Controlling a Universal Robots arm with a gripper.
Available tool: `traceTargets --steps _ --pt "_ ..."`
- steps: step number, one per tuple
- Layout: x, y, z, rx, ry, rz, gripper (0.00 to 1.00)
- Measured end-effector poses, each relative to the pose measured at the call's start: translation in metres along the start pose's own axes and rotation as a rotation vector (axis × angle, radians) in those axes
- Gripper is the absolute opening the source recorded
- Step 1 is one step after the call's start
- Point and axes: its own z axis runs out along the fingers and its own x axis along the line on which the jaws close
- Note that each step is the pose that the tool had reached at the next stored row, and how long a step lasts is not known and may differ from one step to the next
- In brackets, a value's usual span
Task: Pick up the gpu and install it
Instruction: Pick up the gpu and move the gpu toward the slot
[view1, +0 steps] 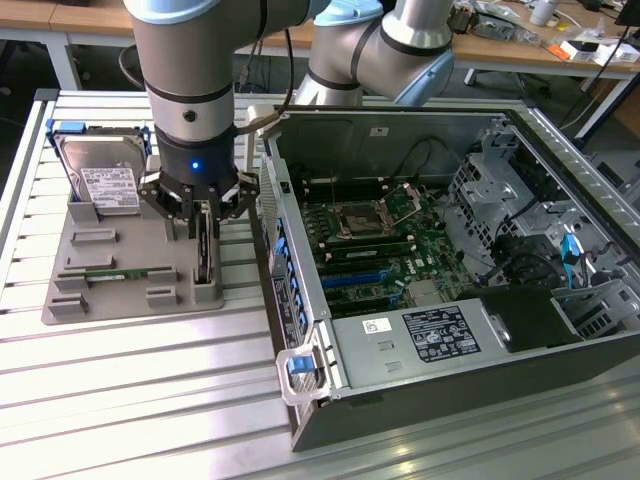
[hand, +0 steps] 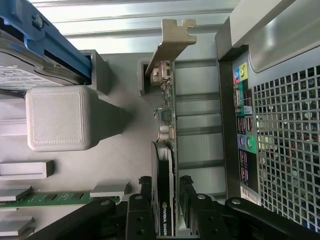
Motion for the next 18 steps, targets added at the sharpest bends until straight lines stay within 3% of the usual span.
traceTargets --steps 4,5,18 --pt "0.0000 0.0000 0.0000 0.0001 0.0002 0.000 0.35" --pt "0.0000 0.0000 0.0000 0.0001 0.0001 0.000 0.26" --pt "-0.0001 0.0001 -0.0029 0.0000 0.0000 0.000 0.26"
